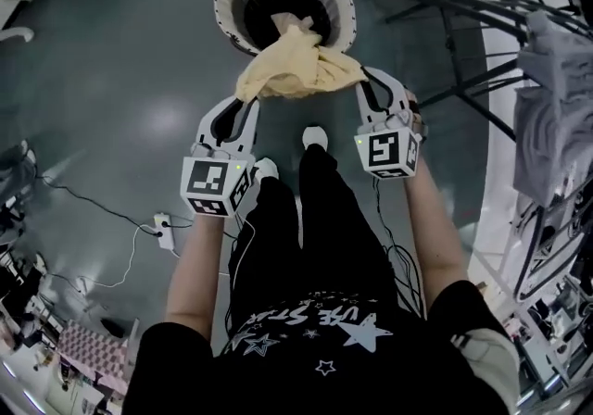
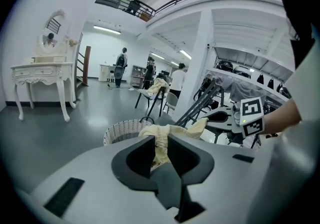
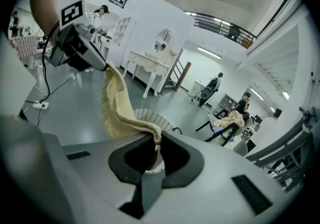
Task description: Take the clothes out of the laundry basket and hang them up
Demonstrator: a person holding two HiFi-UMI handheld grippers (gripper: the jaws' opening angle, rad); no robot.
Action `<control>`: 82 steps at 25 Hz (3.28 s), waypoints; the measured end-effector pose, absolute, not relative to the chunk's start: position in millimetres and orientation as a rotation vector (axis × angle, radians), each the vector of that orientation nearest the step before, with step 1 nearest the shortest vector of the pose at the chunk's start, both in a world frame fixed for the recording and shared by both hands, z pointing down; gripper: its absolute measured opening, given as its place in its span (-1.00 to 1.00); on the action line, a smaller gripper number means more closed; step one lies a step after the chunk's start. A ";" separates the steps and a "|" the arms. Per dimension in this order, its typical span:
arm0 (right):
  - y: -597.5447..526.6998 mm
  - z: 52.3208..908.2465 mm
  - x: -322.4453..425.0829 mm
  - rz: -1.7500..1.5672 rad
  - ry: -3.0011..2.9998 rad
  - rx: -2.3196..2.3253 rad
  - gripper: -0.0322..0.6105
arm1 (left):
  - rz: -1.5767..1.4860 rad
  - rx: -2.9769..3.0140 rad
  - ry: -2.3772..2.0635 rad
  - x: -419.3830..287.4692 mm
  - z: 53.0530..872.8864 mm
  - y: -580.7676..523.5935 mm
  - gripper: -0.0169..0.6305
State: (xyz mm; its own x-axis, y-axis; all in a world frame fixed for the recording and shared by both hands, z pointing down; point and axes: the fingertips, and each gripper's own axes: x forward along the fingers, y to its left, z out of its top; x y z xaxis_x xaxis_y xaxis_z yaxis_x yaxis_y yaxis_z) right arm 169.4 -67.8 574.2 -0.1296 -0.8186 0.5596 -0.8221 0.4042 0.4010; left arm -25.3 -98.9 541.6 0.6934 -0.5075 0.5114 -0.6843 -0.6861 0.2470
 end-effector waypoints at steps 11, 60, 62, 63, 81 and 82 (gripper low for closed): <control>-86.8 393.1 118.2 -0.043 -2.110 1.330 -0.78 | 0.436 2.408 -0.894 -69.7 479.8 -86.3 -0.64; -58.1 293.3 101.6 -0.134 -1.996 1.388 -0.78 | 0.551 2.933 -1.207 -89.7 377.2 -78.4 -0.81; -41.4 271.0 104.2 -0.162 -1.969 1.449 -0.78 | 0.526 3.026 -1.188 -91.1 342.8 -81.5 -0.81; -32.2 258.0 105.2 -0.181 -1.954 1.490 -0.78 | 0.505 3.078 -1.168 -89.8 325.0 -82.9 -0.81; 276.4 126.9 172.5 -0.183 -1.388 2.208 -0.78 | -0.159 3.555 -0.120 45.8 127.2 104.8 -0.81; 293.0 122.6 178.5 -0.187 -1.360 2.228 -0.78 | -0.181 3.558 -0.068 55.7 122.8 118.9 -0.81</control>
